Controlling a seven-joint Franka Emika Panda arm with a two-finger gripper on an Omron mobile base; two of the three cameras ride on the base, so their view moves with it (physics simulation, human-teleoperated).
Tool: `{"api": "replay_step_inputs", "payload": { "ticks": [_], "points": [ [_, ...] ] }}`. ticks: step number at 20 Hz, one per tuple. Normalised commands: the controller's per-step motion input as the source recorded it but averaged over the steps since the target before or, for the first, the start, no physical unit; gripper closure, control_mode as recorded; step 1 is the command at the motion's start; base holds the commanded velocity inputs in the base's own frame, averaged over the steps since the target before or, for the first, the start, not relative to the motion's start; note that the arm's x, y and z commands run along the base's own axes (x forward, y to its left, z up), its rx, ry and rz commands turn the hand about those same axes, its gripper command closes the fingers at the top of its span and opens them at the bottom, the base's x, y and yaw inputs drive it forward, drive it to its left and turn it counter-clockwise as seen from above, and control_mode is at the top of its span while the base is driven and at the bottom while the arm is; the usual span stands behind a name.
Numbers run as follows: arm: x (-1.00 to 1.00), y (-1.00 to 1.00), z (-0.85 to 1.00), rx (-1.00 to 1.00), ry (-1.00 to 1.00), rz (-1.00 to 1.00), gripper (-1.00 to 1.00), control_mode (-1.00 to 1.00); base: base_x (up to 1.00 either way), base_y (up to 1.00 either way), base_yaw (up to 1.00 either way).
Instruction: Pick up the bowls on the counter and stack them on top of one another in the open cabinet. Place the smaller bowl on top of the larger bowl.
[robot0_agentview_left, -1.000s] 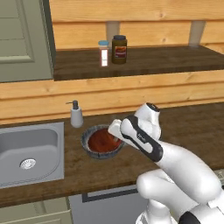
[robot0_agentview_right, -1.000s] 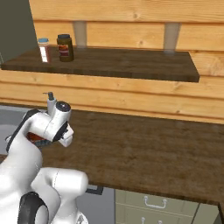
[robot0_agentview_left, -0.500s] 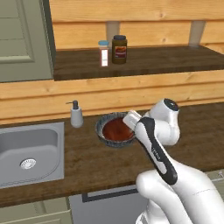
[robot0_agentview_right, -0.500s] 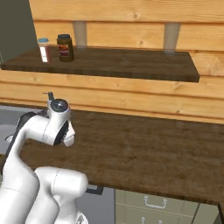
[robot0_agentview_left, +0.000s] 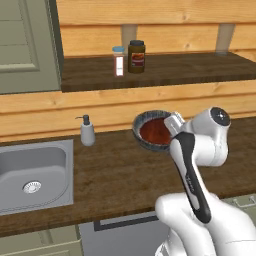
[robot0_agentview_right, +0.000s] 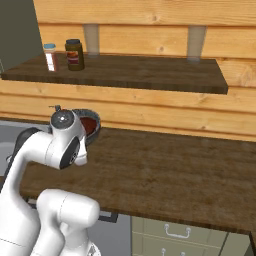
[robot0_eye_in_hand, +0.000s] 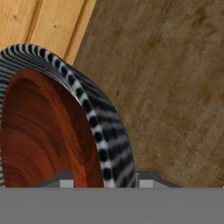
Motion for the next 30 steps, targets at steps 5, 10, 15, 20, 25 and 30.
{"api": "replay_step_inputs", "payload": {
  "ticks": [5,10,15,20,25,30],
  "points": [
    [-0.26,-0.43,0.95,0.03,-0.16,-0.21,1.0,-1.0,0.0,0.0,0.0],
    [-0.09,-0.44,0.96,0.02,-0.15,-0.18,1.0,-1.0,0.0,0.0,0.0],
    [0.0,-0.46,0.94,0.04,-0.16,-0.16,1.0,-1.0,0.0,0.0,0.0],
    [0.18,-0.29,0.79,0.04,-0.21,-0.03,1.0,-1.0,0.0,0.0,0.0],
    [0.53,-0.21,0.58,0.07,-0.12,0.0,1.0,-1.0,0.0,0.0,0.0],
    [0.81,-0.19,0.46,0.04,0.01,0.0,1.0,-1.0,0.0,0.0,0.0]
  ]
}}
